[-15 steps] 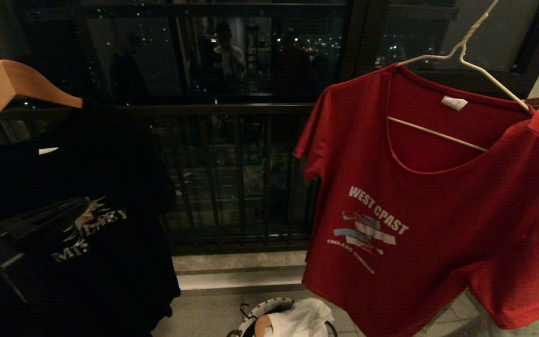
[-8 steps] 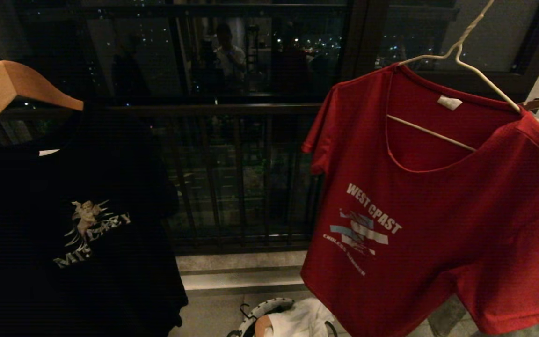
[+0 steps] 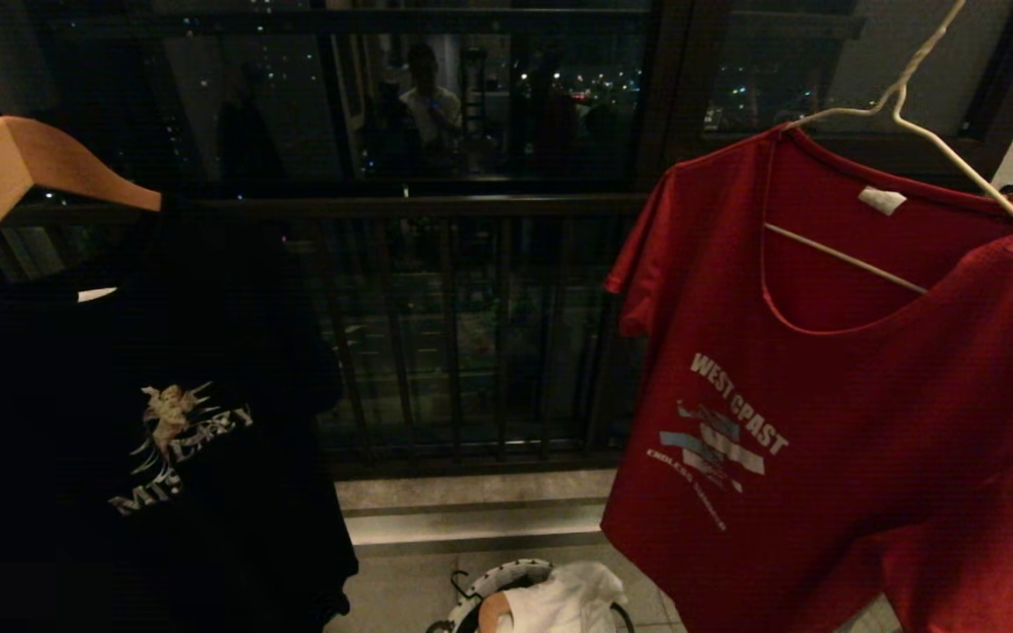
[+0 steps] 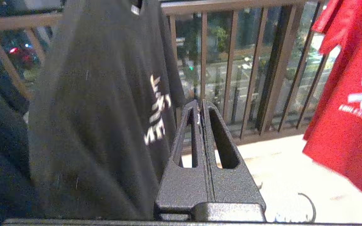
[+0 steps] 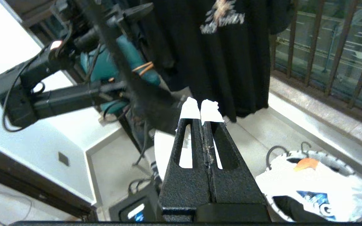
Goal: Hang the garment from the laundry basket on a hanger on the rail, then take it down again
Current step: Take the clothes off the clothes rack
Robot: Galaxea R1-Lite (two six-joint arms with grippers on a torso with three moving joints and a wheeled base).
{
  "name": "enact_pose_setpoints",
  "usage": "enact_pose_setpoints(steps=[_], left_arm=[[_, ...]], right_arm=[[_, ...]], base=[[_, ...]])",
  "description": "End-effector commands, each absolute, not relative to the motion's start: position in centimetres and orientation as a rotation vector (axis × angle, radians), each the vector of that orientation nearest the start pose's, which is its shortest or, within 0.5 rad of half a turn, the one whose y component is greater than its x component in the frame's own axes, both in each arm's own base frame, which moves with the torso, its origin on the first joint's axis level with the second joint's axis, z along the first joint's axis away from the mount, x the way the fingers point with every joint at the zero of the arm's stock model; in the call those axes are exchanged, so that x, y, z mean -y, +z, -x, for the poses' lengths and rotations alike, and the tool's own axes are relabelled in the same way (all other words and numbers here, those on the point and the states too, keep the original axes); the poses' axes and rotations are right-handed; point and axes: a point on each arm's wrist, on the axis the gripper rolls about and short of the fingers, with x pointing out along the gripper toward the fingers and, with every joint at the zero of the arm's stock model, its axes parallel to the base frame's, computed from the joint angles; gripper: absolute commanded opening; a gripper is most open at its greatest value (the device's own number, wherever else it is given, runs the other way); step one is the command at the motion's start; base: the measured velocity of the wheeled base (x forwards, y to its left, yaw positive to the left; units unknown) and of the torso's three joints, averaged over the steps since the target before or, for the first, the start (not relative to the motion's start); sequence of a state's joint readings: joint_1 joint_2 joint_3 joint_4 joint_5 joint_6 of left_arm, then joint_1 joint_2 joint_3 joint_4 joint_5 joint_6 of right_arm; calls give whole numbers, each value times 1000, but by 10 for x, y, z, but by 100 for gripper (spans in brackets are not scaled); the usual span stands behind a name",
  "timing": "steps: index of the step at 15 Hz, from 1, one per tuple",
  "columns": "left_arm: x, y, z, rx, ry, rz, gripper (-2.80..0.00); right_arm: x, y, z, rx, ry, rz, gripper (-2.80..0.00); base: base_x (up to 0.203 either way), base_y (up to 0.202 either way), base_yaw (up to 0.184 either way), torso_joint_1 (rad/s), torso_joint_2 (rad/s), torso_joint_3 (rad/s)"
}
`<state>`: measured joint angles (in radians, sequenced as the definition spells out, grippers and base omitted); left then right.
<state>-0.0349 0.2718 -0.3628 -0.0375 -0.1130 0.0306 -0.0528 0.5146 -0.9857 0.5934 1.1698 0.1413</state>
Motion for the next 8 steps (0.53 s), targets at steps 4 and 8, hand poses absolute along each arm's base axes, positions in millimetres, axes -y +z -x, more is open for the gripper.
enact_pose_setpoints(steps=[4, 8], left_arm=[[2, 158, 32, 159, -133, -45, -280], [3, 139, 34, 154, -139, -47, -280]], right_arm=[[-25, 249, 84, -158, 1106, -182, -280], [-23, 226, 91, -81, 904, -118, -280]], base=[[0, 0, 0, 0, 0, 0], [0, 0, 0, 0, 0, 0]])
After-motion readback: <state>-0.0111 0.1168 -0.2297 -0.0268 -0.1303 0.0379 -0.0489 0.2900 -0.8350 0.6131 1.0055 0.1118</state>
